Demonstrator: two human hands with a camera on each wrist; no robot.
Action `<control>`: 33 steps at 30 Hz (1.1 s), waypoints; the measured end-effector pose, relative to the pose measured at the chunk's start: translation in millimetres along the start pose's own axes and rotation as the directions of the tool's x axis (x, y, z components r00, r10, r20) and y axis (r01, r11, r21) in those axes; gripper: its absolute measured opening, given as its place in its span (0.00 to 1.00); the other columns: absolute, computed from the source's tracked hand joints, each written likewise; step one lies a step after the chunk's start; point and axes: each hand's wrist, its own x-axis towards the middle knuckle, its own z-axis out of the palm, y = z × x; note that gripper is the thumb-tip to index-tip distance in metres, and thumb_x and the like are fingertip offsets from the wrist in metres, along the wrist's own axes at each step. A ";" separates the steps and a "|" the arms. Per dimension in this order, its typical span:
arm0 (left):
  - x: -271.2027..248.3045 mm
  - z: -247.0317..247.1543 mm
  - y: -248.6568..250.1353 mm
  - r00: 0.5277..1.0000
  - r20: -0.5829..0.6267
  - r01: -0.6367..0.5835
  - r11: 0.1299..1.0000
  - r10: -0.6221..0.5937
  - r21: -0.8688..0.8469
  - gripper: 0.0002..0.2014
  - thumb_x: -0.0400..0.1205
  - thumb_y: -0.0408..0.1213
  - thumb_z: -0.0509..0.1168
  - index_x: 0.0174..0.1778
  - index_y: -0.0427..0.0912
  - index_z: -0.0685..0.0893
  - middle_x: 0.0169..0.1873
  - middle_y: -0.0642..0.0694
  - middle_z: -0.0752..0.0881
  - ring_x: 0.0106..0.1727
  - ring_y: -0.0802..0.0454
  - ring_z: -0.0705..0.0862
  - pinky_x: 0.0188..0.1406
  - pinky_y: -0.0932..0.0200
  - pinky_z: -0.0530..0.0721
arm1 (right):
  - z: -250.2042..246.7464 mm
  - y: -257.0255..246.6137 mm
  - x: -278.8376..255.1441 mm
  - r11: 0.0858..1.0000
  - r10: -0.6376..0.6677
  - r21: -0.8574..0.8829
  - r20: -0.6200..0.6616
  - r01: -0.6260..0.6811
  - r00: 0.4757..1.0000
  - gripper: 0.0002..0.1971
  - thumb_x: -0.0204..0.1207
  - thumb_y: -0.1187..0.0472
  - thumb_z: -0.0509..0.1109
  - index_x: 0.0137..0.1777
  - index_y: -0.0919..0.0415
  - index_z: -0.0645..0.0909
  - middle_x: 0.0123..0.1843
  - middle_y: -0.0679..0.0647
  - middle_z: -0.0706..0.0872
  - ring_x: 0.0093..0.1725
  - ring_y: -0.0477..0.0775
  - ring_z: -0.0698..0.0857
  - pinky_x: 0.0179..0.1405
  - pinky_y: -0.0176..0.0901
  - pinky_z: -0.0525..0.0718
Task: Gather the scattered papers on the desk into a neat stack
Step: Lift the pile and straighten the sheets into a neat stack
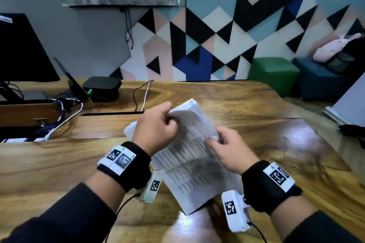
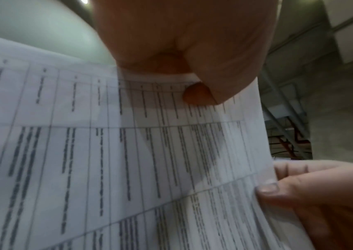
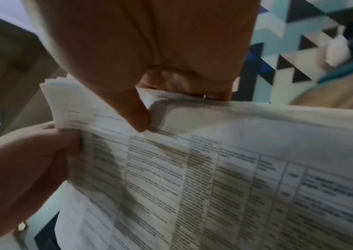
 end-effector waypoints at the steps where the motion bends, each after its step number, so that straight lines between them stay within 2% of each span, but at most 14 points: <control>1: -1.1 -2.8 0.8 0.999 -0.035 -0.037 0.999 0.036 -0.019 0.03 0.71 0.36 0.63 0.34 0.43 0.76 0.29 0.51 0.79 0.35 0.47 0.77 0.37 0.46 0.82 | -1.9 0.2 -0.7 0.998 0.015 0.059 -0.004 -0.015 1.000 0.11 0.80 0.74 0.66 0.45 0.57 0.84 0.32 0.41 0.86 0.30 0.38 0.81 0.36 0.33 0.80; 4: -12.3 -10.7 -24.5 0.967 -0.252 0.009 0.999 -0.021 -0.048 0.25 0.70 0.36 0.69 0.65 0.44 0.81 0.59 0.52 0.82 0.63 0.54 0.79 0.70 0.46 0.78 | -10.1 4.7 -3.6 0.971 0.047 0.236 -0.053 -0.033 0.998 0.13 0.82 0.78 0.64 0.56 0.62 0.84 0.40 0.42 0.92 0.37 0.32 0.89 0.41 0.22 0.84; 6: -28.3 -8.9 -44.1 0.890 -0.326 0.227 0.930 -0.319 -0.290 0.38 0.68 0.36 0.68 0.78 0.39 0.70 0.75 0.42 0.75 0.76 0.48 0.72 0.81 0.46 0.68 | -14.5 9.7 -5.3 0.943 0.067 0.331 -0.101 -0.030 0.993 0.13 0.82 0.78 0.64 0.55 0.62 0.84 0.40 0.45 0.95 0.42 0.38 0.92 0.46 0.30 0.89; 8: -41.4 0.4 -50.1 0.822 -0.043 0.399 0.627 -0.568 -0.669 0.38 0.68 0.36 0.65 0.78 0.38 0.69 0.75 0.35 0.77 0.74 0.43 0.77 0.78 0.36 0.71 | -15.4 12.4 -5.2 0.906 0.088 0.422 -0.125 -0.028 0.988 0.13 0.83 0.76 0.64 0.54 0.59 0.84 0.43 0.47 0.96 0.45 0.45 0.93 0.52 0.41 0.92; 10: -46.9 14.4 -45.2 0.784 0.201 0.484 0.377 -0.587 -0.790 0.22 0.71 0.30 0.62 0.62 0.34 0.82 0.57 0.38 0.91 0.56 0.47 0.88 0.67 0.33 0.80 | -15.0 11.6 -5.6 0.876 0.088 0.482 -0.138 -0.010 0.987 0.13 0.83 0.76 0.64 0.53 0.58 0.84 0.43 0.48 0.96 0.44 0.46 0.93 0.52 0.44 0.91; 11: -47.9 19.9 -41.6 0.782 0.195 0.484 0.379 -0.593 -0.789 0.13 0.74 0.26 0.62 0.52 0.35 0.85 0.45 0.45 0.94 0.47 0.53 0.91 0.61 0.38 0.84 | -13.7 11.1 -5.8 0.875 0.076 0.484 -0.150 0.006 0.986 0.13 0.83 0.76 0.64 0.53 0.58 0.84 0.43 0.47 0.96 0.44 0.46 0.93 0.51 0.43 0.92; 13: -47.5 23.4 -34.2 0.782 0.126 0.454 0.419 -0.610 -0.786 0.14 0.80 0.18 0.59 0.42 0.39 0.84 0.32 0.56 0.94 0.36 0.64 0.89 0.49 0.57 0.88 | -11.5 10.6 -7.5 0.894 0.055 0.447 -0.198 0.040 0.979 0.14 0.83 0.76 0.64 0.52 0.56 0.84 0.44 0.45 0.96 0.46 0.46 0.92 0.53 0.43 0.91; 18: -54.2 26.3 -15.5 0.835 -0.051 0.286 0.511 -0.548 -0.811 0.17 0.83 0.15 0.54 0.46 0.41 0.80 0.42 0.50 0.88 0.38 0.71 0.86 0.37 0.74 0.84 | -5.3 10.4 -14.5 0.925 -0.017 0.348 -0.358 0.151 0.933 0.17 0.82 0.76 0.65 0.50 0.51 0.82 0.41 0.34 0.94 0.41 0.32 0.90 0.43 0.25 0.86; 21: -70.9 36.3 -13.5 0.845 -0.094 0.244 0.535 -0.527 -0.809 0.16 0.84 0.19 0.54 0.46 0.46 0.78 0.44 0.49 0.84 0.43 0.67 0.85 0.39 0.68 0.85 | 3.5 21.4 -20.7 0.935 0.043 0.338 -0.419 0.111 0.907 0.18 0.81 0.76 0.67 0.50 0.49 0.81 0.39 0.32 0.93 0.41 0.29 0.89 0.41 0.20 0.84; 24: -87.8 53.9 -21.3 0.831 -0.053 0.307 0.537 -0.554 -0.786 0.12 0.79 0.30 0.57 0.45 0.52 0.80 0.46 0.46 0.85 0.49 0.48 0.82 0.48 0.45 0.82 | 17.1 39.3 -28.3 0.921 0.168 0.390 -0.429 0.014 0.887 0.19 0.79 0.80 0.65 0.48 0.52 0.82 0.39 0.44 0.91 0.37 0.27 0.88 0.38 0.21 0.85; 27: -88.4 63.7 -21.6 0.792 -0.026 0.359 0.500 -0.610 -0.788 0.15 0.78 0.32 0.56 0.43 0.58 0.83 0.46 0.44 0.85 0.50 0.45 0.81 0.52 0.34 0.81 | 28.1 47.7 -26.7 0.912 0.222 0.409 -0.436 -0.028 0.872 0.14 0.83 0.77 0.61 0.59 0.62 0.81 0.46 0.47 0.88 0.39 0.27 0.87 0.42 0.27 0.85; 29: -82.2 61.2 -20.4 0.809 -0.054 0.324 0.521 -0.586 -0.789 0.14 0.78 0.31 0.55 0.45 0.53 0.81 0.45 0.44 0.85 0.49 0.47 0.82 0.49 0.37 0.83 | 28.4 45.4 -23.1 0.933 0.181 0.361 -0.477 0.004 0.860 0.13 0.84 0.75 0.59 0.60 0.62 0.80 0.47 0.47 0.87 0.41 0.28 0.85 0.49 0.34 0.83; 31: -80.8 59.2 -23.7 0.819 -0.082 0.294 0.538 -0.568 -0.790 0.11 0.78 0.30 0.54 0.46 0.49 0.78 0.42 0.51 0.86 0.46 0.54 0.82 0.45 0.47 0.84 | 28.6 43.3 -23.0 0.943 0.151 0.331 -0.510 0.031 0.847 0.12 0.84 0.75 0.58 0.58 0.61 0.78 0.46 0.46 0.86 0.41 0.26 0.83 0.48 0.26 0.81; 33: -86.9 61.5 -26.0 0.802 -0.057 0.347 0.542 -0.595 -0.766 0.12 0.79 0.32 0.54 0.48 0.54 0.79 0.42 0.57 0.88 0.49 0.50 0.84 0.52 0.42 0.86 | 33.1 45.5 -28.4 0.957 0.137 0.288 -0.504 0.016 0.853 0.13 0.85 0.75 0.57 0.58 0.57 0.75 0.46 0.42 0.84 0.41 0.22 0.82 0.47 0.20 0.79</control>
